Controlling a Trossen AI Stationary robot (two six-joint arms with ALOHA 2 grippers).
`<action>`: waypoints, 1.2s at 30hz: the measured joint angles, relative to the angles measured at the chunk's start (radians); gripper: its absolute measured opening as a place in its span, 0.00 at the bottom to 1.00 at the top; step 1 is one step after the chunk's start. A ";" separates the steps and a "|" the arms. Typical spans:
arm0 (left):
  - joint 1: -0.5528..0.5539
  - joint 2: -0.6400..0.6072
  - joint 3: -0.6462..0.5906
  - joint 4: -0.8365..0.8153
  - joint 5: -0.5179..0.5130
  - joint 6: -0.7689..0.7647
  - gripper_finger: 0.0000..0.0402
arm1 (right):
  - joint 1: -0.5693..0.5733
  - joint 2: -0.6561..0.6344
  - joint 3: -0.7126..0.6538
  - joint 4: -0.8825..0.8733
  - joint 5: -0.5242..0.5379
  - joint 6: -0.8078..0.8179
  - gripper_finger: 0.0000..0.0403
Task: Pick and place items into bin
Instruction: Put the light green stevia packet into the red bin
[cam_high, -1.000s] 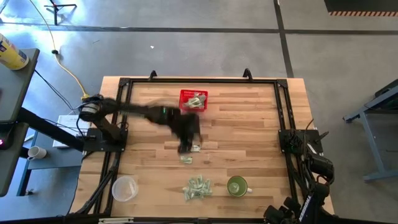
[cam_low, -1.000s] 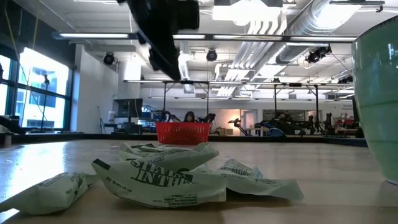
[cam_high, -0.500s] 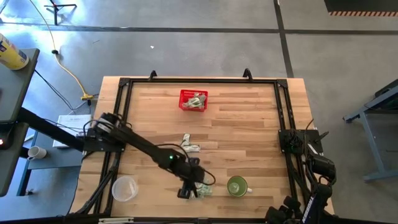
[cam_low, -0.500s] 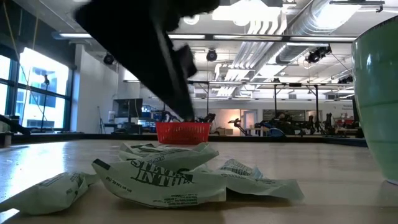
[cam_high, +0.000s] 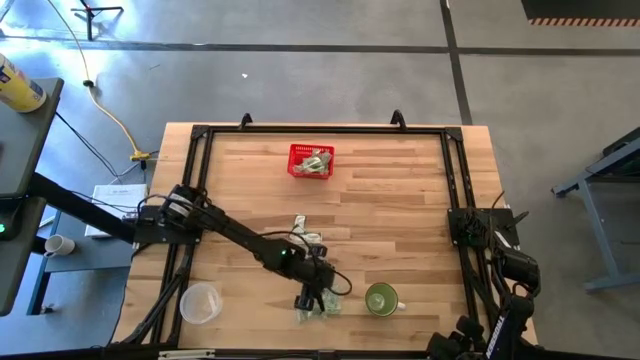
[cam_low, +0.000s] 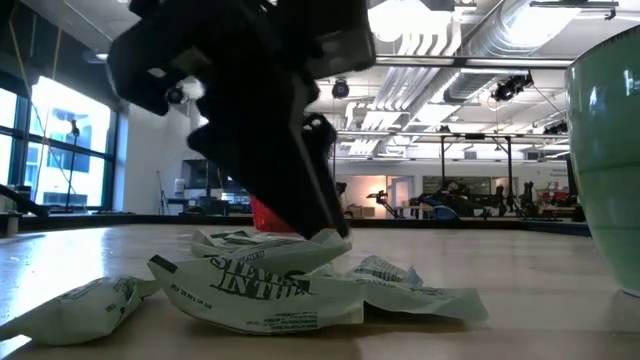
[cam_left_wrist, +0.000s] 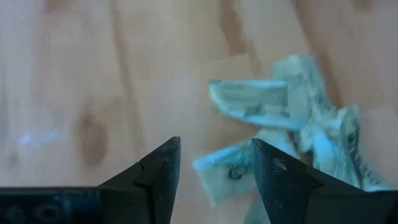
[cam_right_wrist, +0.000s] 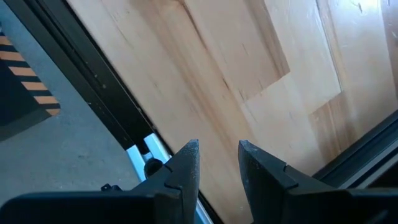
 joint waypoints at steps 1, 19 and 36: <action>0.004 0.010 0.002 0.013 0.028 0.007 0.56 | 0.000 0.000 0.000 0.000 0.001 0.000 0.26; 0.042 -0.045 0.121 -0.257 0.142 0.030 0.10 | -0.017 -0.062 0.111 -0.058 0.086 -0.026 0.26; 0.205 -0.267 0.376 -0.858 -0.319 0.006 0.06 | -0.157 -0.505 -0.046 -0.198 0.433 -0.268 0.26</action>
